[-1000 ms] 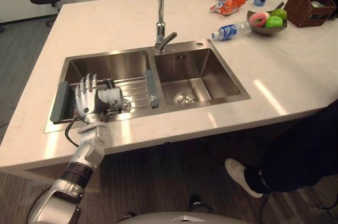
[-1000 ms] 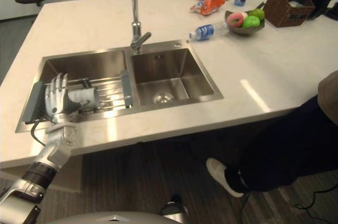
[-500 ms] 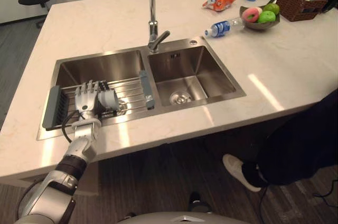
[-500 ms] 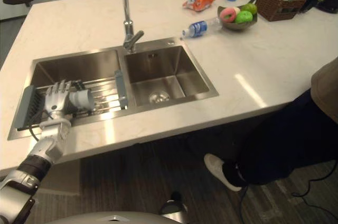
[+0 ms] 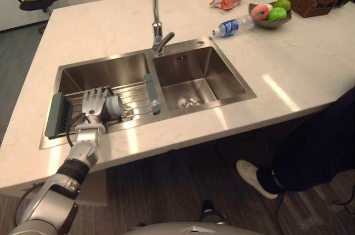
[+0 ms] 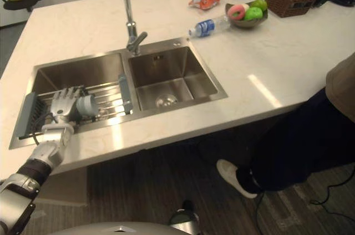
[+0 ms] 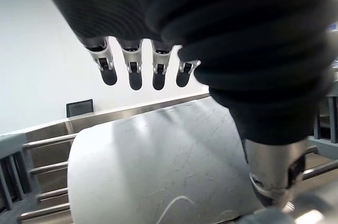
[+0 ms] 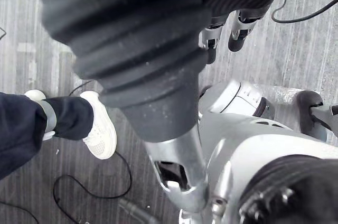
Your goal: Walk over to the sink, pick up the cup, carry it to the dishwasher, place the cup inside the dishwasher, then close the dishwasher door
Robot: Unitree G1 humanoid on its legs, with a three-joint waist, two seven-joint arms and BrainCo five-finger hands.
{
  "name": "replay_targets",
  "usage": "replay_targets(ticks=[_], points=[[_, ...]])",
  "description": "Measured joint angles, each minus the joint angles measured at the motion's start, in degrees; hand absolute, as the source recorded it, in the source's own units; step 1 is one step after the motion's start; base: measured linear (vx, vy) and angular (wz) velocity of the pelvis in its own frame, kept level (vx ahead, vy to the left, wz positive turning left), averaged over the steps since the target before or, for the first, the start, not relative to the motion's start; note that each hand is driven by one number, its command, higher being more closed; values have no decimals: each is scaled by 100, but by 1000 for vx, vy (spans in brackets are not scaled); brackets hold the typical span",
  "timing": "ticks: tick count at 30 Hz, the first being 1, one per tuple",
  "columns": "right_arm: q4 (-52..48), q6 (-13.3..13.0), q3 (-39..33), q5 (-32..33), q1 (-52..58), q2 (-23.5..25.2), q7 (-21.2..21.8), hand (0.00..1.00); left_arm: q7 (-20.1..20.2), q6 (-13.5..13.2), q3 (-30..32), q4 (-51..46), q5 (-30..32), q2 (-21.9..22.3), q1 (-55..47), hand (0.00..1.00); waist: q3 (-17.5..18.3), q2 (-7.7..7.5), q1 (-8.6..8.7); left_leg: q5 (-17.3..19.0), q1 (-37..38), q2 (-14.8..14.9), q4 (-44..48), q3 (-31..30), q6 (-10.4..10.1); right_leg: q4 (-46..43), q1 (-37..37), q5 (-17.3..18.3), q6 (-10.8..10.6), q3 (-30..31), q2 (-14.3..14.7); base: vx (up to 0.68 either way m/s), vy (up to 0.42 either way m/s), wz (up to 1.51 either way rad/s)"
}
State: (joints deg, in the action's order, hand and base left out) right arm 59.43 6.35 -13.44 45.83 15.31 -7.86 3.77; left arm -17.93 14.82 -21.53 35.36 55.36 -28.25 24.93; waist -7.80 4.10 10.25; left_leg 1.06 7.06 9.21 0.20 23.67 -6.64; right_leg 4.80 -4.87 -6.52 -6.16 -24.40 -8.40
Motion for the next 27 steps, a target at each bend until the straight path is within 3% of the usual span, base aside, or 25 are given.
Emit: replay_targets(ticks=[27], points=[[-1, -13, 381, 233, -6, -173, -24, 0, 687, -60, -185, 877, 648, 19, 297, 0, -16, 38, 91, 163, -1, 84, 163, 194, -58, -9, 2, 61, 21, 184, 48, -10, 3, -2]])
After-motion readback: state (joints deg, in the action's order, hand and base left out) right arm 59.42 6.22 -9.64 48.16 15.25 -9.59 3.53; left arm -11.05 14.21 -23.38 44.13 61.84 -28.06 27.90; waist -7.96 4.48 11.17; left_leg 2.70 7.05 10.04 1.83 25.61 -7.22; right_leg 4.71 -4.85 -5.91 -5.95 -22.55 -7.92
